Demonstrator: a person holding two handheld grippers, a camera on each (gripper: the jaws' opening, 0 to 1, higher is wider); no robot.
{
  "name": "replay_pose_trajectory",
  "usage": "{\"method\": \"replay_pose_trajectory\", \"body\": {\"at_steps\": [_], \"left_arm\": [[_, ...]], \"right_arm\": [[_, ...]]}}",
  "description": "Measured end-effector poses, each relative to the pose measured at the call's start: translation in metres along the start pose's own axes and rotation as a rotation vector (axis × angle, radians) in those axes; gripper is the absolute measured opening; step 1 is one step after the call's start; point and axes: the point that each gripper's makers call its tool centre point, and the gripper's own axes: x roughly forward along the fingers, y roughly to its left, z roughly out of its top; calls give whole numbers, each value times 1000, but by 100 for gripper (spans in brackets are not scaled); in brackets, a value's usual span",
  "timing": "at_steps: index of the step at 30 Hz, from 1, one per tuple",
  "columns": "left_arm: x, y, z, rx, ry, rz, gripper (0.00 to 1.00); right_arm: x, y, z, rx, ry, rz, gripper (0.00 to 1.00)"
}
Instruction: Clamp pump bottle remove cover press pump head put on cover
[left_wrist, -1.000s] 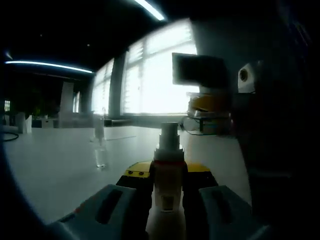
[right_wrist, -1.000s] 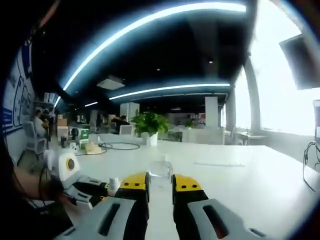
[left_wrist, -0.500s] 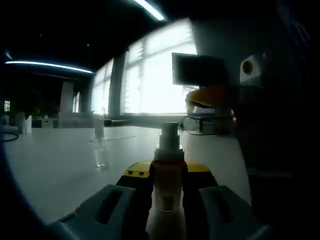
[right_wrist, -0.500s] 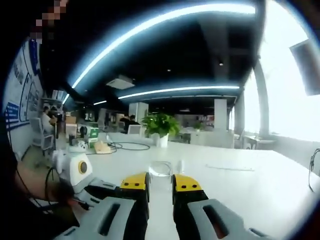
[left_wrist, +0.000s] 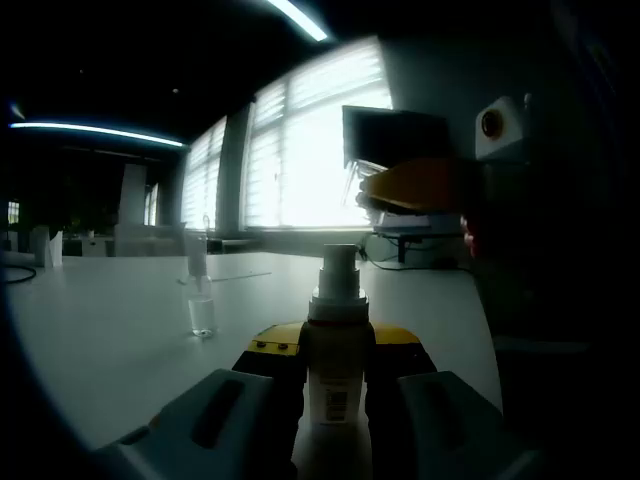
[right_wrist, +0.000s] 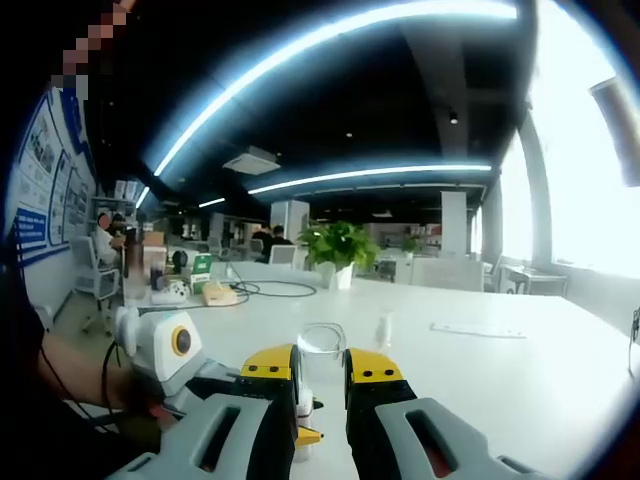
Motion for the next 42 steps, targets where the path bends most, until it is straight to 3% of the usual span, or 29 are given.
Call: {"method": "replay_pose_trajectory", "body": {"at_steps": [11,17,42], "left_arm": [[0,0,0,1,0,1,13],[0,-1,0,2,0,0,13],[0,1,0,4,0,1,13]], "right_arm": [[8,8,-1,38,8,13,13],[15,9,-6,52,44,19,13],[16,16,-26,82,115,8,13]]}}
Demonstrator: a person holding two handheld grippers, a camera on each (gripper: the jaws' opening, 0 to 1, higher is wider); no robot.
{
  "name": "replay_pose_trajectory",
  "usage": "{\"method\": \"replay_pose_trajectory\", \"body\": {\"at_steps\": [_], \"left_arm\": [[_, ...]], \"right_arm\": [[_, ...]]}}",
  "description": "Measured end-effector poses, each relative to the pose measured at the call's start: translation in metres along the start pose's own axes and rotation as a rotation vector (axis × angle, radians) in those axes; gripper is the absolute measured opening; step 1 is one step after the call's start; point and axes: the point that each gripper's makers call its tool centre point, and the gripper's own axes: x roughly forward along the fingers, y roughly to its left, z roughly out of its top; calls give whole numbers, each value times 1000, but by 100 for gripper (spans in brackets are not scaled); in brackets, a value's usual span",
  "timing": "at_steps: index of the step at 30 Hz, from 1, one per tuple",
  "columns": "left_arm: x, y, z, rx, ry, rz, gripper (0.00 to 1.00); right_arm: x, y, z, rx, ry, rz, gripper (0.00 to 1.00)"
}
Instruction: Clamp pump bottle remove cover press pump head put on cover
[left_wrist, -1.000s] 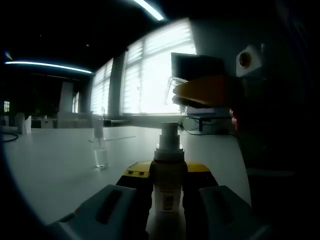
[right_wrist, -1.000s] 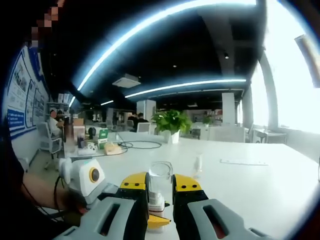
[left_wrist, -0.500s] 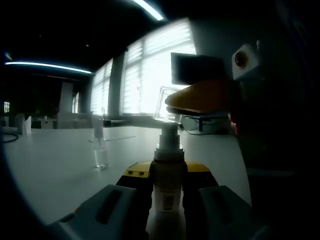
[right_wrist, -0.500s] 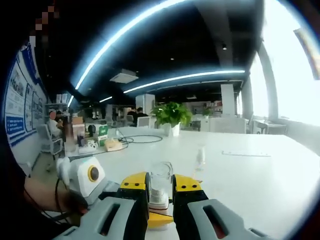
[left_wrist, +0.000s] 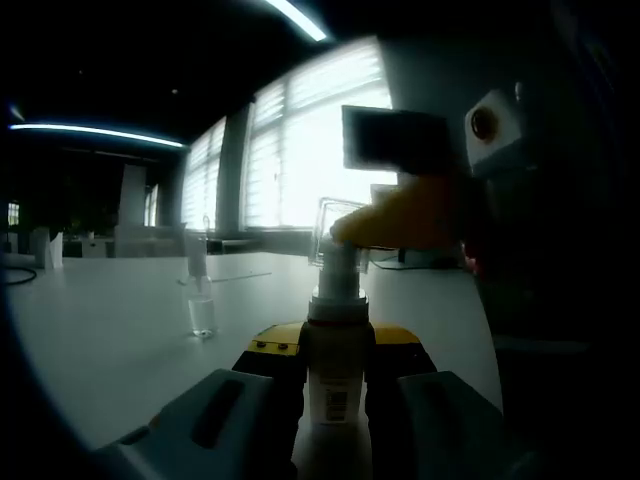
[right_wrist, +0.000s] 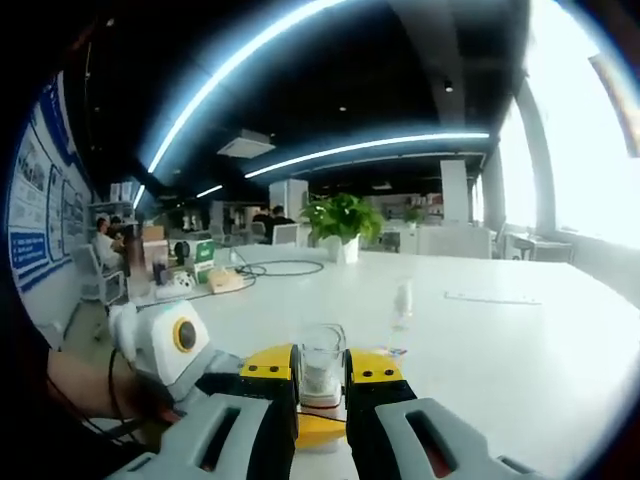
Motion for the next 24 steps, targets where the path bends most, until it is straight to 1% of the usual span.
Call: {"method": "replay_pose_trajectory", "body": {"at_steps": [5,6,11,15,19,24], "left_arm": [[0,-1,0,0,0,0,13],[0,0,0,1,0,0,13],[0,-1,0,3,0,0,13],[0,-2,1,7,0,1,13],[0,-2,1,8,1,2,13],[0,0,0,7,3,5,13]], "right_arm": [[0,0,-4,8,9,-8,13],[0,2,-6,-6,12,-14,13],[1,2,-10,-21,16,-34,13],[2,3,-11,-41,23,-47,13],[3,3,-11,-62,14,-66,13],[4,2,-10,-58,7,-79,13]]}}
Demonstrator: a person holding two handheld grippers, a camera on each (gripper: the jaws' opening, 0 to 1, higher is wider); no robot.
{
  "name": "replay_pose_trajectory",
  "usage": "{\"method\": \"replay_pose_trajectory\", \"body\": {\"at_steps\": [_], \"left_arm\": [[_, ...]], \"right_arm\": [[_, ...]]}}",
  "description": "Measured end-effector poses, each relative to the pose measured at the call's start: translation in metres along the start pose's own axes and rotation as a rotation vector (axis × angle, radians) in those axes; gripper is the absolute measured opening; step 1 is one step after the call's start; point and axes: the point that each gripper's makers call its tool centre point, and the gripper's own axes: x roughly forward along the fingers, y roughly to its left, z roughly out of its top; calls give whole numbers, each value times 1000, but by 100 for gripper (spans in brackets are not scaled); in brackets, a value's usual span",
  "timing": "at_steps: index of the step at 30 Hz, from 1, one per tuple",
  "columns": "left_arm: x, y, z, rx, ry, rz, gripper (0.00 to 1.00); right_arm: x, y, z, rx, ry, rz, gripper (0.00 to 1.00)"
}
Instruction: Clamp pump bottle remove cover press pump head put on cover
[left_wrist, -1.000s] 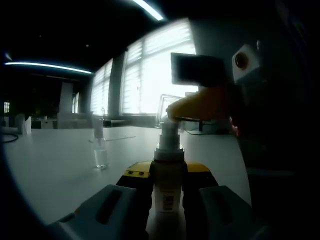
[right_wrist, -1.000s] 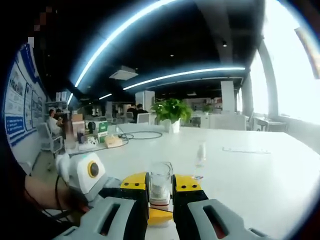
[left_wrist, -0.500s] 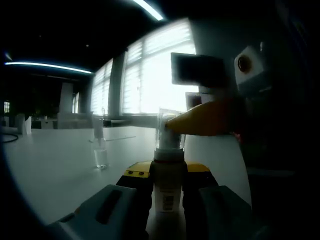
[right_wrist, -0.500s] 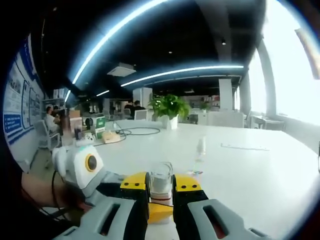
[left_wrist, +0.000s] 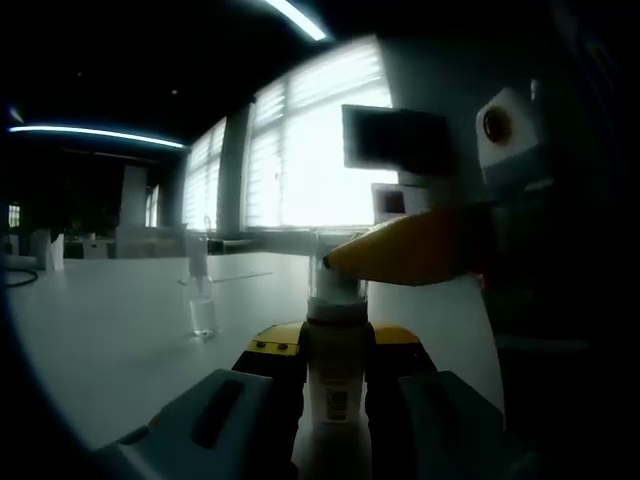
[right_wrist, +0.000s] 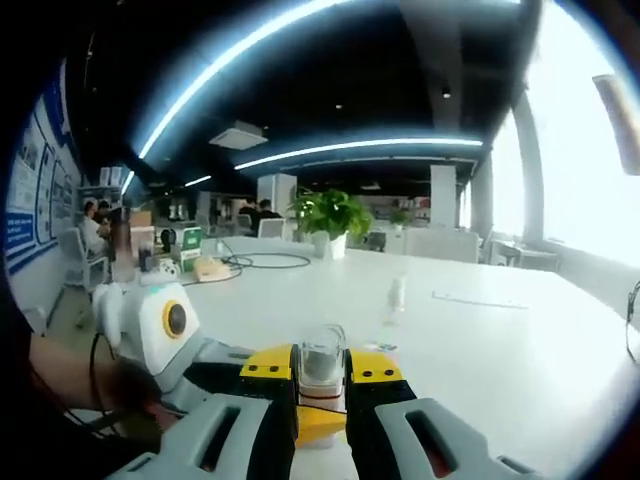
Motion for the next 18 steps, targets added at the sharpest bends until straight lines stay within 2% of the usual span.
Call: {"method": "replay_pose_trajectory", "body": {"at_steps": [10,18], "left_arm": [[0,0,0,2,1,2,13],[0,-2,1,3,1,0,13]], "right_arm": [[0,0,0,-30,-13,-27,13],[-1,0,0,-69,-30,-19,13]]}}
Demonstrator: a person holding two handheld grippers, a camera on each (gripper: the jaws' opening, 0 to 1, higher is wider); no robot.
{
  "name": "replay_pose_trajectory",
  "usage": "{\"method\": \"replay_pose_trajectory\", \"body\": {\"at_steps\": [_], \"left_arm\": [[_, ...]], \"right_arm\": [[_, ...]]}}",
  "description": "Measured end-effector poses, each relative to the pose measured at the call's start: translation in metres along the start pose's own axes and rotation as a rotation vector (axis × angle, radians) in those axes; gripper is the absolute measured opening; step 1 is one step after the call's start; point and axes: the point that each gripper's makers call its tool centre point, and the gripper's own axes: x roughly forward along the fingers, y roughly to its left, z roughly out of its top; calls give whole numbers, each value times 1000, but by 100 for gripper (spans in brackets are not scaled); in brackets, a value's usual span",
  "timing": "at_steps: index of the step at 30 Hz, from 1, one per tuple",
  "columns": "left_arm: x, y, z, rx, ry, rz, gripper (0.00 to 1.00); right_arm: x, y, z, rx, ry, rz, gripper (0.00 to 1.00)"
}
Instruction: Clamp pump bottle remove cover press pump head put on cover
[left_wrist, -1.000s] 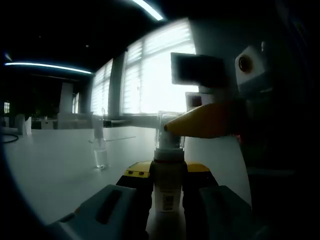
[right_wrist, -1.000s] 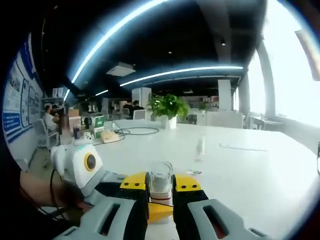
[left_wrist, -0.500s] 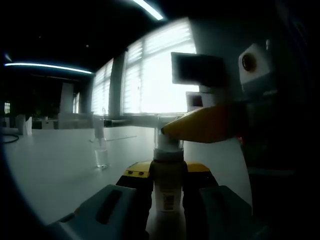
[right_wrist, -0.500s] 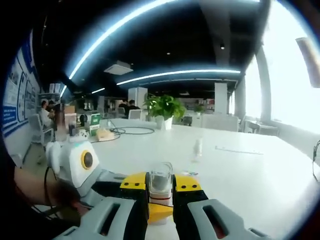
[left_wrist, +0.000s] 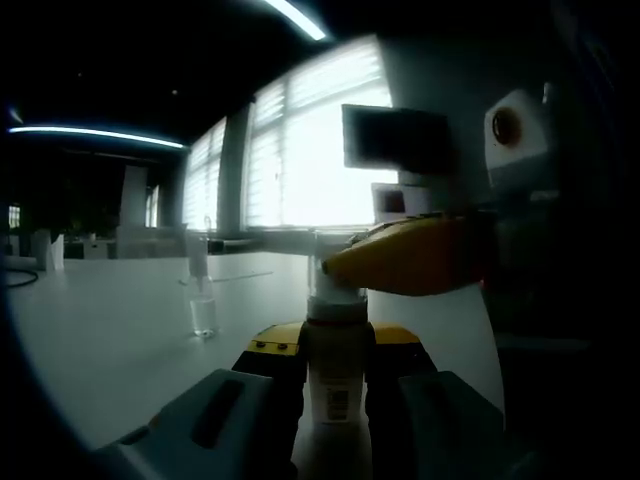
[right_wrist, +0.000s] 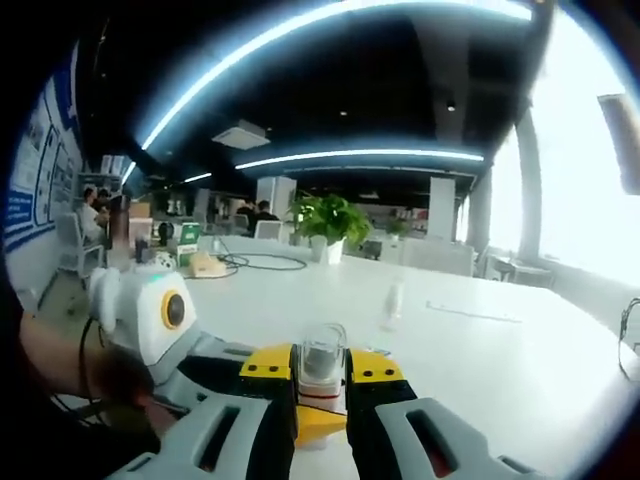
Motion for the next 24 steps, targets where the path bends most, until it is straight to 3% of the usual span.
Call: {"method": "replay_pose_trajectory", "body": {"at_steps": [8,12,24], "left_arm": [[0,1,0,0,0,-1,13],[0,2,-1,-1,0,-3,13],[0,2,-1,-1,1,-2,13]], "right_arm": [[1,0,-1,12,-10,37,14],[1,0,3,18,-40,44,23],[-2,2,7,26,-63,62,26]]}}
